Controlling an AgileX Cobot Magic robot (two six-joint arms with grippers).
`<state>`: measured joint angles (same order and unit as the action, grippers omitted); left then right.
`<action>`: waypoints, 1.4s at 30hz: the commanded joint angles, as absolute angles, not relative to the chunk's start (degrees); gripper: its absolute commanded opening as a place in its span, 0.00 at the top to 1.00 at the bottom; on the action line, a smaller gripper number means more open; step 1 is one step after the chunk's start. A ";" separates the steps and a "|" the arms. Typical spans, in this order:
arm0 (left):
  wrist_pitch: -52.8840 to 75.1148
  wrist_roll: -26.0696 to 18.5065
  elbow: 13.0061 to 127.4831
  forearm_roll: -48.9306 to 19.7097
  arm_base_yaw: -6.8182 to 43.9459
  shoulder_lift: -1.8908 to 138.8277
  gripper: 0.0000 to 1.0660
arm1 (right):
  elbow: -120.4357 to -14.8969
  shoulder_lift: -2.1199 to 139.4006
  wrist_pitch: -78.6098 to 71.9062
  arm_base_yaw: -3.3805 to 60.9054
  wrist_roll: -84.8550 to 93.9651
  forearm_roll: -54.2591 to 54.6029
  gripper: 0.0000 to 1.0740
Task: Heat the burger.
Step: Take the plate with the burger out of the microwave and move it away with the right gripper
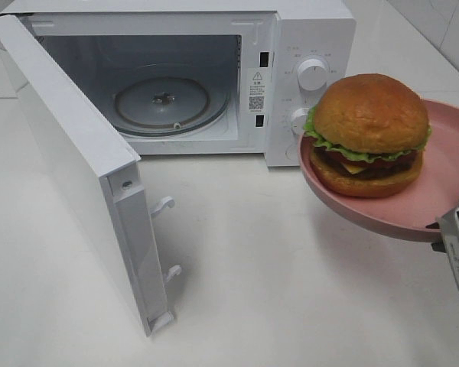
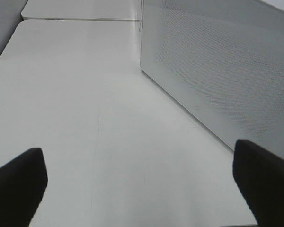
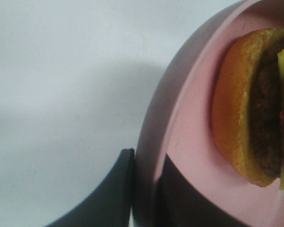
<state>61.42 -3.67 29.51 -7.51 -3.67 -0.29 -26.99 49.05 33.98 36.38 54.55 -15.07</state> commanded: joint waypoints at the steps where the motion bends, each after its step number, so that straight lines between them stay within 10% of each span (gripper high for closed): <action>1: 61.54 -3.38 29.56 -7.79 -3.78 -0.57 0.06 | -27.22 48.24 33.46 36.21 49.05 -19.25 0.98; 42: 61.54 -3.38 29.56 -7.79 -3.78 -0.57 0.06 | -26.93 61.94 53.57 36.21 -25.73 -48.76 0.97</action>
<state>61.42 -3.67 29.51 -7.51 -3.67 -0.29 -26.64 61.88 52.83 36.38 -23.72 -44.18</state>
